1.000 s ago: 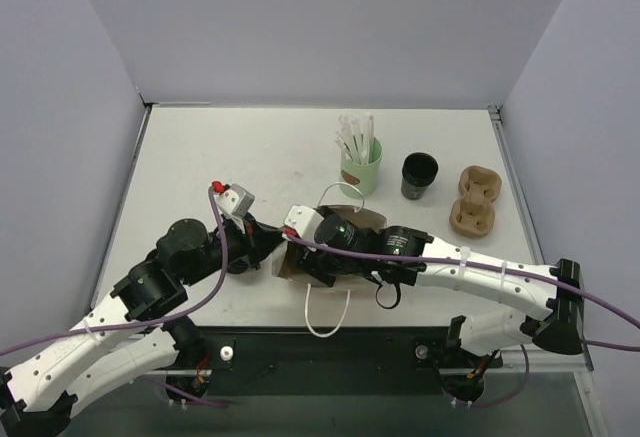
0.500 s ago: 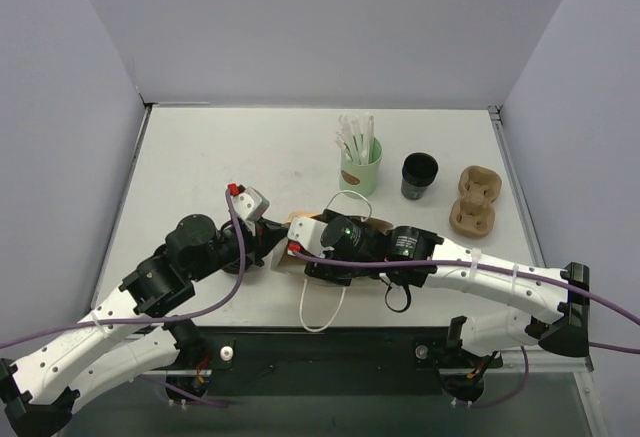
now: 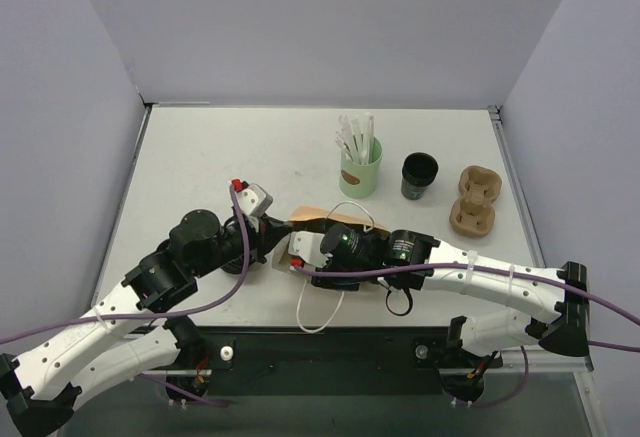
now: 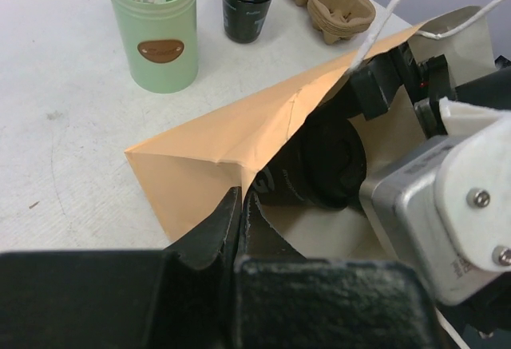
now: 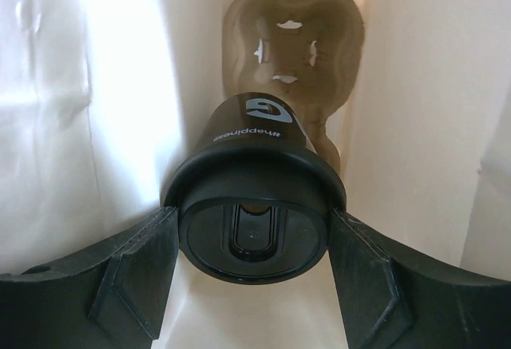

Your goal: Pack the takeout coffee

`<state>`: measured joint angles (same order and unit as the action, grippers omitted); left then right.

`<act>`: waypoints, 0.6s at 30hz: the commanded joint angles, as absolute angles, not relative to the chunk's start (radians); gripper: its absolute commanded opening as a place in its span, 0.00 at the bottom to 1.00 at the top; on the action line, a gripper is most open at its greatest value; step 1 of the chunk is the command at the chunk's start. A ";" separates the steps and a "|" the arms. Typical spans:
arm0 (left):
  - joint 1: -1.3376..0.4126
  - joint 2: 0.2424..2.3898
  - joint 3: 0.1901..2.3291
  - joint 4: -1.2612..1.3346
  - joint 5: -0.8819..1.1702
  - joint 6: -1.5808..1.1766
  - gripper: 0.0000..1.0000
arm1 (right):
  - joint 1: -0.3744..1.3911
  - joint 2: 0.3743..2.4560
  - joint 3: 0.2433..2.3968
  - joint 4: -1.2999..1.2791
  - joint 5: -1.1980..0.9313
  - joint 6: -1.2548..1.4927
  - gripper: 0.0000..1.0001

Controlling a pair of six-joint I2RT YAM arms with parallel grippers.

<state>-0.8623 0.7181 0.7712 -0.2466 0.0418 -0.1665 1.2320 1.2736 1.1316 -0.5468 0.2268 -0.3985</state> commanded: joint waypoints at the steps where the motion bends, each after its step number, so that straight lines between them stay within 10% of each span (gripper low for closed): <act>1: -0.867 0.747 0.865 -0.241 0.044 -0.207 0.00 | 1.238 1.289 1.149 -0.607 0.236 -0.454 0.41; 18: -0.867 0.759 0.919 -0.365 -0.017 -0.316 0.00 | 1.252 1.298 1.181 -0.658 0.229 -0.425 0.40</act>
